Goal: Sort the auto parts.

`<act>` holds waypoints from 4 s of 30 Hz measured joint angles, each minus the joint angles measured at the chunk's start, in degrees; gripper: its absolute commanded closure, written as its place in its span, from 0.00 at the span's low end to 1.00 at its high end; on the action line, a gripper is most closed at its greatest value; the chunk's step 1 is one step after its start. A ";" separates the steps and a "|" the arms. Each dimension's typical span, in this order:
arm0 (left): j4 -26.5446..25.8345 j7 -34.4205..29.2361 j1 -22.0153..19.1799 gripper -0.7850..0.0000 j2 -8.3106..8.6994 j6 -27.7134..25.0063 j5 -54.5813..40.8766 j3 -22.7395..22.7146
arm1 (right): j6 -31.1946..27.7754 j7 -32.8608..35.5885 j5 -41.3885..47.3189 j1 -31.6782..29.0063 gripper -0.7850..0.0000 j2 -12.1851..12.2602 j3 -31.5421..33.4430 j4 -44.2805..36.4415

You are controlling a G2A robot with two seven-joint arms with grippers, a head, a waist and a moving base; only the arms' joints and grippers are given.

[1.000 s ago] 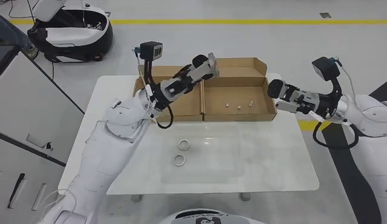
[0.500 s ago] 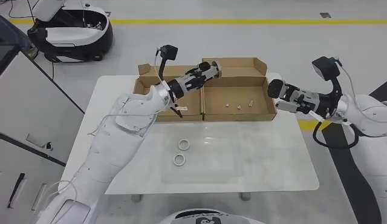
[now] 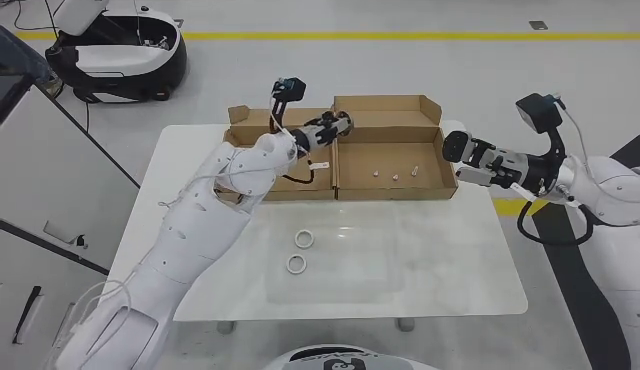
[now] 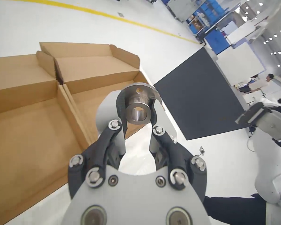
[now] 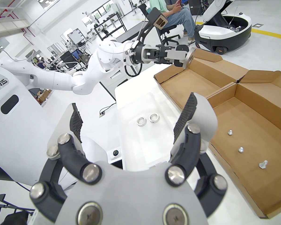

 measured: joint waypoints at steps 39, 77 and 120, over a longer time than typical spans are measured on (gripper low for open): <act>34.17 -14.47 -17.61 1.00 -10.09 13.04 14.92 19.62 | 0.00 0.00 0.00 0.00 0.00 0.00 0.00 0.00; 52.51 -13.11 -23.07 0.00 -17.33 8.66 18.04 21.21 | 0.00 0.00 0.00 0.00 0.00 0.00 0.00 0.00; -11.38 -45.09 -7.12 0.00 3.08 -33.88 14.05 8.90 | 0.00 0.00 0.00 0.00 0.00 0.00 0.00 0.00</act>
